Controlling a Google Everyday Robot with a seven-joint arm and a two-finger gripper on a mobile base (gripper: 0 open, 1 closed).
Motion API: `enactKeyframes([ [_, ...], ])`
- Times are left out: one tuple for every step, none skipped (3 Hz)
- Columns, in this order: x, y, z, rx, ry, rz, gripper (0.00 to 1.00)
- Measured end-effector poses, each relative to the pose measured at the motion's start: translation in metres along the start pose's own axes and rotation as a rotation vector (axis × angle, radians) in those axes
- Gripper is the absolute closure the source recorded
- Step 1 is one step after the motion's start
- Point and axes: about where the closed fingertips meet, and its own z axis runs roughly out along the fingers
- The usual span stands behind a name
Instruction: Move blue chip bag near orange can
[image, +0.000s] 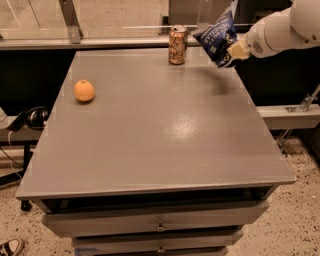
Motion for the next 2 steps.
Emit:
enactKeyframes([
  [-0.012,-0.026,0.029,0.081,-0.001,0.061,1.0],
  [-0.019,-0.04,0.049,0.134,-0.003,0.129,1.0],
])
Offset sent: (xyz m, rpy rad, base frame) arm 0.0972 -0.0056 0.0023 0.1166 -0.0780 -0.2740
